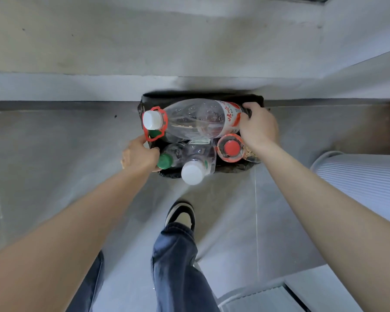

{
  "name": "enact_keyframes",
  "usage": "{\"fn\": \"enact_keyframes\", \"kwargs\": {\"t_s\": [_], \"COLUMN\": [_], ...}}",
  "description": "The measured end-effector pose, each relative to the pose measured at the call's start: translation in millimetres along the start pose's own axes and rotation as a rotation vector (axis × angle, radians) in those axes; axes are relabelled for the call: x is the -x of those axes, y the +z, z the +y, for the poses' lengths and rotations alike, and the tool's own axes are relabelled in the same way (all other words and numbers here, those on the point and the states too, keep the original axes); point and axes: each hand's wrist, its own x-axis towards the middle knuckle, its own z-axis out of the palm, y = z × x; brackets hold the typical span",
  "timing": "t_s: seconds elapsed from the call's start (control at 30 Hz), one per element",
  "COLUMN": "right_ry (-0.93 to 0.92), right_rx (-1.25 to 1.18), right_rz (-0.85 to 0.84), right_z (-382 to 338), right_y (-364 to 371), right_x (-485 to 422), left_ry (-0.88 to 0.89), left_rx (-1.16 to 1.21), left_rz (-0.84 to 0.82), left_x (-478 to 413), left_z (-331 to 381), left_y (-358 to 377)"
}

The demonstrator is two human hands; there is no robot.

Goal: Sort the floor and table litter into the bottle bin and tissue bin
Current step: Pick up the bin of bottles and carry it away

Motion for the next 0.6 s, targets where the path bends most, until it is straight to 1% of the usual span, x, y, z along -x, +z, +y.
{"fn": "enact_keyframes", "kwargs": {"t_s": [0.1, 0.17, 0.23, 0.33, 0.43, 0.6], "right_ry": [0.0, 0.028, 0.056, 0.087, 0.153, 0.194], "right_rx": [-0.055, -0.103, -0.145, -0.242, -0.389, -0.535], "right_rz": [0.018, 0.026, 0.022, -0.009, -0.053, -0.063], "right_z": [-2.5, -8.2, -18.5, -37.9, -61.5, -101.5], "right_y": [-4.8, -11.7, -22.9, -47.7, -91.4, -171.6], "right_x": [17.5, 34.0, 54.9, 94.4, 139.9, 221.5], "left_ry": [-0.012, -0.03, -0.039, -0.007, 0.036, 0.179], "left_rx": [0.06, 0.05, 0.037, 0.04, 0.061, 0.016], "left_rz": [-0.071, -0.093, -0.113, -0.127, -0.143, -0.237], "left_x": [8.7, 23.3, 45.4, 86.7, 139.2, 240.6], "left_z": [-0.2, 1.1, 3.5, 18.7, 49.4, 97.2], "left_y": [-14.0, -31.5, -50.0, -73.9, -103.0, -158.9]}}
